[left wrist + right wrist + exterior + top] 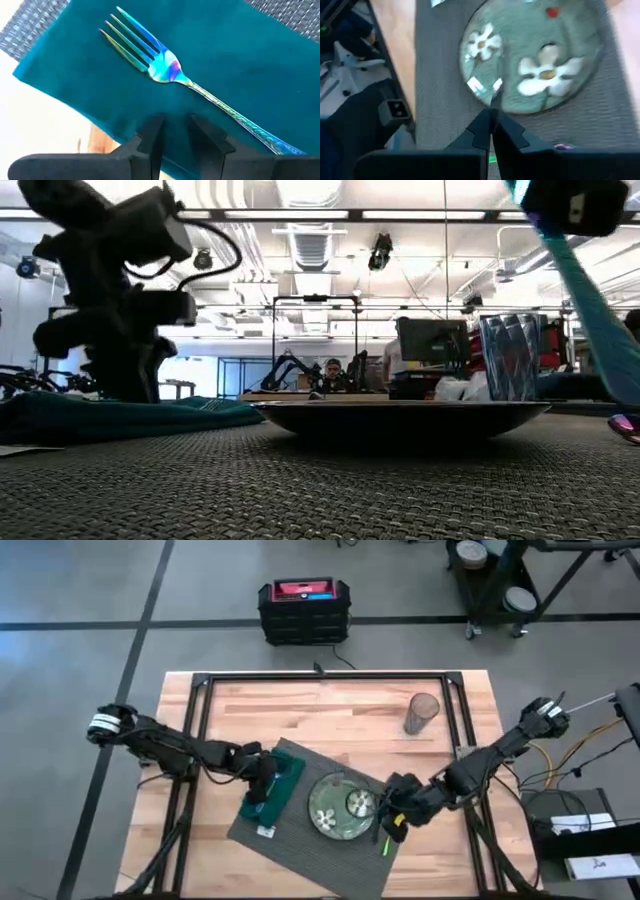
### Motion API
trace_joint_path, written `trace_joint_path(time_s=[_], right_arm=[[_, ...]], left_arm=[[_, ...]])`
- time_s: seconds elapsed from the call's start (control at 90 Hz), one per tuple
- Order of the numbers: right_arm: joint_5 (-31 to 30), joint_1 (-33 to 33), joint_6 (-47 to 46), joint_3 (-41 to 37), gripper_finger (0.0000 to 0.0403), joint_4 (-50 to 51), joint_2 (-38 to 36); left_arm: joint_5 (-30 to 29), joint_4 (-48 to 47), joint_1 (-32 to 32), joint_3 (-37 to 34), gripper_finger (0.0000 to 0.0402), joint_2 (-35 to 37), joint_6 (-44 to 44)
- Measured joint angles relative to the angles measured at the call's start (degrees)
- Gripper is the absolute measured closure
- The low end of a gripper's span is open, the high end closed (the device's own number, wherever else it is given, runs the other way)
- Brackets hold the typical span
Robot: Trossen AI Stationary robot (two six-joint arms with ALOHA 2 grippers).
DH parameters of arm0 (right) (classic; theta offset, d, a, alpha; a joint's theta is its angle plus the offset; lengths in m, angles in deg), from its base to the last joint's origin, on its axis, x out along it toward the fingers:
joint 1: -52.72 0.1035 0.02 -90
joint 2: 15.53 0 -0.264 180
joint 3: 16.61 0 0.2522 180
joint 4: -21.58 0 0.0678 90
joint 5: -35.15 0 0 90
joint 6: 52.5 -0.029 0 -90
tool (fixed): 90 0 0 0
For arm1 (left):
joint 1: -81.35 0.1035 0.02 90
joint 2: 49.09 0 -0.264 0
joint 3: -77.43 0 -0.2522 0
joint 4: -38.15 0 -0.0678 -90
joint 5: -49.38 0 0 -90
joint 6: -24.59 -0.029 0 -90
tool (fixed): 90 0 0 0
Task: Set table place
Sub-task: Put the iridescent blue knife on the gray place mat
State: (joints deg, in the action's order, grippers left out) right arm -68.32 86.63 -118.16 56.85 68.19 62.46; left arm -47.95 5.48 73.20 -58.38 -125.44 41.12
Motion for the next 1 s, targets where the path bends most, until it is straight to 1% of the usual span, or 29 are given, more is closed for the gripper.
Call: trace_joint_path(time_s=[0.122,0.289,0.489,0.7,1.0], right_arm=[[-2.4,1.1,-0.5,-2.3,0.0403,-5.7,2.7],[-4.9,1.5,0.0,-2.6,0.0403,-6.4,5.1],[-3.2,1.6,1.0,-2.7,0.0402,-0.9,3.9],[-4.0,1.3,1.2,-2.7,0.0401,5.6,2.1],[-4.5,-1.3,4.6,-2.7,0.0401,11.4,-0.2]], left_arm=[[0.0,0.3,0.0,-0.2,0.0326,0.0,1.0],[0.2,0.4,-0.1,-0.8,0.0326,0.1,3.5],[0.2,0.4,-1.6,-2.4,0.0326,0.1,10.3],[0.2,0.0,-4.2,-3.3,0.0326,0.0,18.9],[-0.3,1.2,-6.3,-2.7,0.0326,0.0,23.6]])
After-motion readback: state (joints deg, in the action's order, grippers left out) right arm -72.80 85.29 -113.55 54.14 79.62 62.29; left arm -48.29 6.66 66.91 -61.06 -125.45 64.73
